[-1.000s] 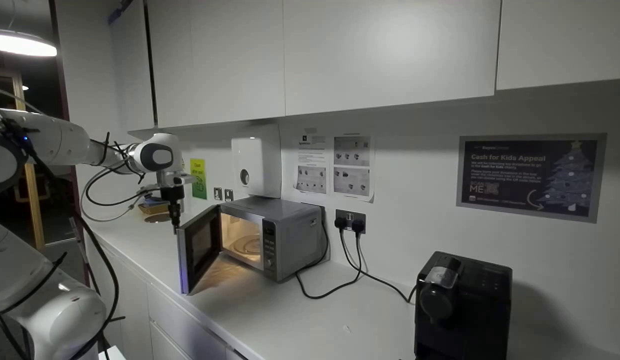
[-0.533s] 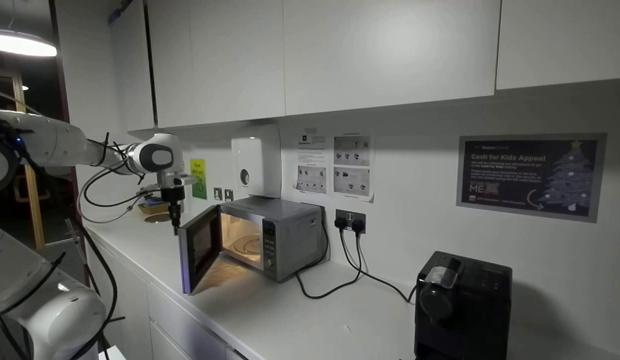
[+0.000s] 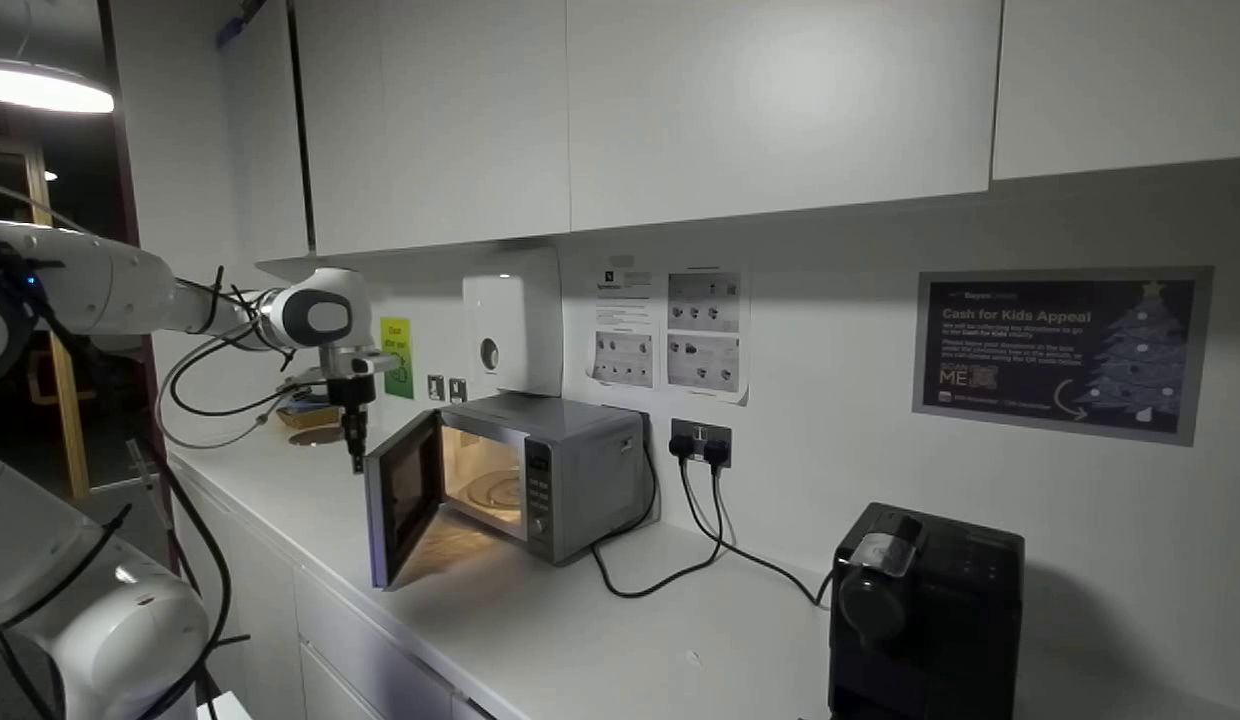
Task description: Close the microwave fully
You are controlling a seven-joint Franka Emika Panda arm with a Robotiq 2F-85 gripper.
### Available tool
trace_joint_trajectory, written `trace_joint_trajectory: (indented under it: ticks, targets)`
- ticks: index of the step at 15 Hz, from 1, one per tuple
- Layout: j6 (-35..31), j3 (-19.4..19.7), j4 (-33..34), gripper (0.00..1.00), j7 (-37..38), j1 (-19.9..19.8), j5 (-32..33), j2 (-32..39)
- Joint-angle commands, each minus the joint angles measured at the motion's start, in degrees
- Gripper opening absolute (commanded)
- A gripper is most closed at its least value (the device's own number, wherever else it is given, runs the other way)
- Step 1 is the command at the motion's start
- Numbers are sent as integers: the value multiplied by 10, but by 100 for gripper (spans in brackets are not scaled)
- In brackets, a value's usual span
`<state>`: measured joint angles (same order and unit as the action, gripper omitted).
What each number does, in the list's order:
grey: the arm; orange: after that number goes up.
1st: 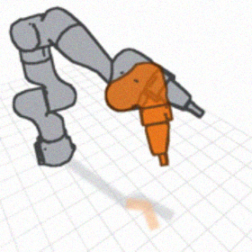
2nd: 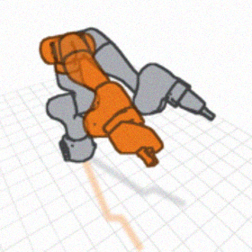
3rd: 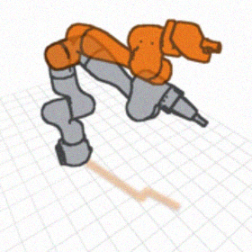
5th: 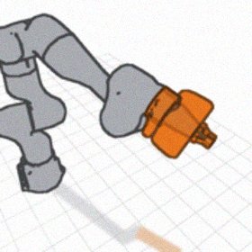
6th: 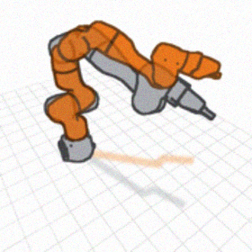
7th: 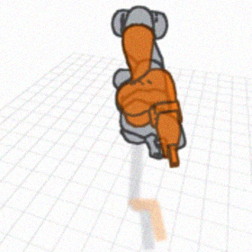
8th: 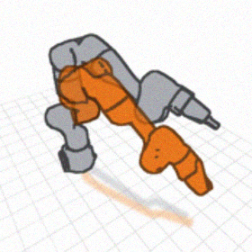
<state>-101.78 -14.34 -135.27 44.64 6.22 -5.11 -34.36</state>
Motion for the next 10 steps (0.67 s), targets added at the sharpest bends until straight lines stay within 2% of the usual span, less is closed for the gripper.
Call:
trace_joint_trajectory:
  ticks: [1,10]
  targets:
    - [-20,7,-17,0,-13,-12,-6,-18]
    - [-23,9,-11,0,-19,-20,-1,-7]
